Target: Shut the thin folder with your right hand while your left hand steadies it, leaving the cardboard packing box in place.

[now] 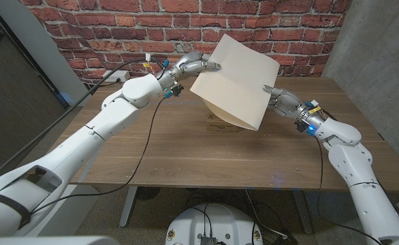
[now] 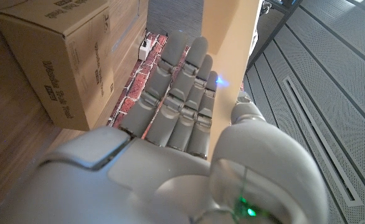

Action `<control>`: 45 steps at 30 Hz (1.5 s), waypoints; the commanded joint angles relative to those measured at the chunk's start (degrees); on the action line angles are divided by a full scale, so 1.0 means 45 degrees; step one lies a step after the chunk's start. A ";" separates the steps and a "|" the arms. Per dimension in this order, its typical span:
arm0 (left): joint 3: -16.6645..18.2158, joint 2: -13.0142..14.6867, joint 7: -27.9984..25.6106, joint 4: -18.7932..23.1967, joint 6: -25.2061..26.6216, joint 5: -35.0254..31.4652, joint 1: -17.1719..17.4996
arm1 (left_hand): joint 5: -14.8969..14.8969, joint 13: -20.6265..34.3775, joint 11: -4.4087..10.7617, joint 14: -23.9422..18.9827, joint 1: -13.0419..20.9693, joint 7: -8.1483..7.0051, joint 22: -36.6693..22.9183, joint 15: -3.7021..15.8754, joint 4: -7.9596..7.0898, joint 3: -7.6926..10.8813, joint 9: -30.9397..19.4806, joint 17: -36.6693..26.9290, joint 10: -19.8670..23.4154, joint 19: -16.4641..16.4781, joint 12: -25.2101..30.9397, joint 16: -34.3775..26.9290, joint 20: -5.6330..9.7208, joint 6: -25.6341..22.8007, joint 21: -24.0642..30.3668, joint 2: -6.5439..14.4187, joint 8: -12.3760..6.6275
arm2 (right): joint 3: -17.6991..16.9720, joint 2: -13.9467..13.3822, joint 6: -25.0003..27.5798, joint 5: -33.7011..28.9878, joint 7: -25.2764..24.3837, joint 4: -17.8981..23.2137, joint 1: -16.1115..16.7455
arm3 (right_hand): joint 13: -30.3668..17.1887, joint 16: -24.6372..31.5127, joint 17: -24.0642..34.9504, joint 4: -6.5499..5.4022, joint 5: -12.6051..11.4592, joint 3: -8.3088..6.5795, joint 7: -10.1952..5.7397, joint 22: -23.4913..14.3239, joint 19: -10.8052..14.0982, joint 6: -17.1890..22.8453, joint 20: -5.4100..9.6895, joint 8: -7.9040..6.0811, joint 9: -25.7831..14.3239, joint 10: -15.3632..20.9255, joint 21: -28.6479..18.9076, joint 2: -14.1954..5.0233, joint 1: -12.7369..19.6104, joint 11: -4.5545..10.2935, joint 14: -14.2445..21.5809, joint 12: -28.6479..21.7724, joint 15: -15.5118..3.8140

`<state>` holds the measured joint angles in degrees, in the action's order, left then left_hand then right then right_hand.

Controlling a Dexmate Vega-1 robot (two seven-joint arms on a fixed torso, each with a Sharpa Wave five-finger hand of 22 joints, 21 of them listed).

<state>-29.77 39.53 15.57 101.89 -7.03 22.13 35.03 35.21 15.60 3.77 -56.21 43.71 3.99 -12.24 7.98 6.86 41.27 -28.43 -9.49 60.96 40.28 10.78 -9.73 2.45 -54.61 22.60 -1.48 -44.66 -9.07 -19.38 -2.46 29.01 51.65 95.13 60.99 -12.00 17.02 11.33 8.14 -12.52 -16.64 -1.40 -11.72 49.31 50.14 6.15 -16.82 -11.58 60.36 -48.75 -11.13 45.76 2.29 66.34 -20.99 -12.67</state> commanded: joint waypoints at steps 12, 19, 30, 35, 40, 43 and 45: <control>0.0131 -0.0335 0.2642 -0.1257 -0.0480 0.2761 -0.0245 | -0.4980 -0.0297 -0.1394 0.4645 -0.3905 -0.0606 0.0109 -0.1791 -0.1628 -0.2624 0.1892 -0.0276 -0.5600 -0.2253 -0.0017 -0.0208 -0.2643 0.6619 -0.0714 -0.1116 0.4020 | 0.0104 -0.0144 -0.0304 0.0067 -0.0989 0.0363 0.0290 | -0.0246 0.0279 0.0328 -0.0063 -0.0073 -0.0558 -0.0185 -0.0127 -0.0394 0.0510 0.0938 -0.0222 -0.0182 0.0710 -0.0276 0.0156 0.0364 0.0044 0.0416 -0.0164 -0.0011; 0.0130 -0.0500 0.2735 -0.1568 -0.0457 0.2980 -0.0318 | -0.5331 -0.0344 -0.1732 0.4925 -0.4310 -0.0445 0.0113 -0.1962 -0.1850 -0.2781 0.2056 -0.0282 -0.5969 -0.2298 0.0008 -0.0208 -0.2763 0.6968 -0.0752 -0.1075 0.4347 | 0.0117 -0.0152 -0.0419 0.0045 -0.1138 0.0315 0.0264 | -0.0296 0.0276 0.0380 -0.0074 -0.0058 -0.0624 -0.0225 -0.0170 -0.0488 0.0497 0.0922 -0.0217 -0.0203 0.0753 -0.0352 0.0216 0.0373 0.0088 0.0400 -0.0166 -0.0029; 0.0206 -0.0725 0.3226 -0.1889 -0.0597 0.3596 -0.0298 | -0.5551 -0.0472 -0.1852 0.6235 -0.4821 -0.0737 0.0123 -0.2271 -0.2122 -0.2956 0.2466 -0.0259 -0.7164 -0.2967 -0.0016 -0.0082 -0.2906 0.8535 -0.1085 -0.0906 0.5436 | 0.0180 -0.0001 -0.0849 0.0037 -0.1300 -0.0059 0.0048 | -0.0597 0.0654 0.0840 0.0149 0.0003 -0.1362 -0.0475 -0.0150 -0.0837 0.1293 0.1104 -0.0716 -0.0490 0.1471 -0.0731 0.0117 0.1215 0.0401 0.1015 -0.0395 -0.0104; 0.0518 -0.0719 0.3090 -0.1644 -0.0865 0.3943 0.0062 | -0.5518 -0.0621 -0.1913 0.7976 -0.5085 -0.1120 0.0088 -0.2671 -0.2177 -0.3148 0.2943 -0.0261 -0.8831 -0.4756 -0.0037 -0.0091 -0.3104 1.0237 -0.1833 -0.0907 0.6592 | 0.0222 0.0164 -0.1076 -0.0037 -0.1566 -0.0245 -0.0072 | -0.0698 0.0793 0.0994 0.0110 0.0052 -0.1482 -0.0476 -0.0163 -0.0963 0.1399 0.1126 -0.0835 -0.0585 0.1710 -0.0851 0.0116 0.1354 0.0402 0.1208 -0.0482 -0.0102; 0.0847 -0.0698 0.2685 -0.1414 -0.1058 0.4184 0.0464 | -0.5464 -0.0744 -0.1876 0.9951 -0.5197 -0.1706 0.0029 -0.2876 -0.2167 -0.3265 0.3341 -0.0255 -1.0463 -0.6584 -0.0074 -0.0011 -0.2973 1.1461 -0.2408 -0.0816 0.7323 | 0.0313 0.0319 -0.1331 -0.0110 -0.1753 -0.0500 -0.0256 | -0.0888 0.0982 0.1254 0.0057 0.0152 -0.1657 -0.0368 -0.0492 -0.1172 0.1585 0.1256 -0.1051 -0.0748 0.1985 -0.1305 0.0180 0.1566 0.0392 0.1437 -0.0571 -0.0092; 0.1102 -0.0769 0.2274 -0.1340 -0.1309 0.4306 0.0786 | -0.5460 -0.0770 -0.1630 1.0507 -0.5240 -0.1866 0.0008 -0.2901 -0.2177 -0.3297 0.3430 -0.0260 -1.1020 -0.7075 -0.0095 -0.0006 -0.2821 1.1828 -0.2486 -0.0772 0.7450 | 0.0362 0.0413 -0.1539 -0.0155 -0.1835 -0.0690 -0.0382 | -0.0948 0.1030 0.1330 0.0043 0.0177 -0.1701 -0.0357 -0.0632 -0.1233 0.1621 0.1298 -0.1106 -0.0794 0.2061 -0.1484 0.0202 0.1613 0.0337 0.1496 -0.0593 -0.0092; 0.1275 -0.0820 0.1989 -0.1316 -0.1567 0.4311 0.1004 | -0.5456 -0.0785 -0.1546 1.0898 -0.5270 -0.1999 -0.0005 -0.2878 -0.2181 -0.3321 0.3486 -0.0262 -1.1356 -0.7492 -0.0089 0.0001 -0.2743 1.2131 -0.2551 -0.0749 0.7527 | 0.0383 0.0475 -0.1590 -0.0141 -0.1891 -0.0809 -0.0465 | -0.0983 0.1057 0.1373 0.0035 0.0192 -0.1723 -0.0329 -0.0712 -0.1278 0.1660 0.1309 -0.1140 -0.0812 0.2090 -0.1584 0.0220 0.1636 0.0344 0.1530 -0.0599 -0.0083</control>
<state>-26.90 36.42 28.46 94.93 -10.91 39.32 36.02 10.37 11.97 -3.69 -8.65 20.47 -4.31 -12.09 -5.00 -3.03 26.61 -12.84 -10.53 11.16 8.21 10.57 -9.89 -10.12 -1.28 11.62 -4.95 -11.17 -8.01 -18.61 -7.39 28.96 44.67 93.93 60.54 -16.12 21.45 17.16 8.38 -11.96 -23.84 -2.87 -14.37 43.95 56.93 4.92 -21.43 -15.05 68.30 -55.07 -10.21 52.40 4.91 72.69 -23.31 -13.01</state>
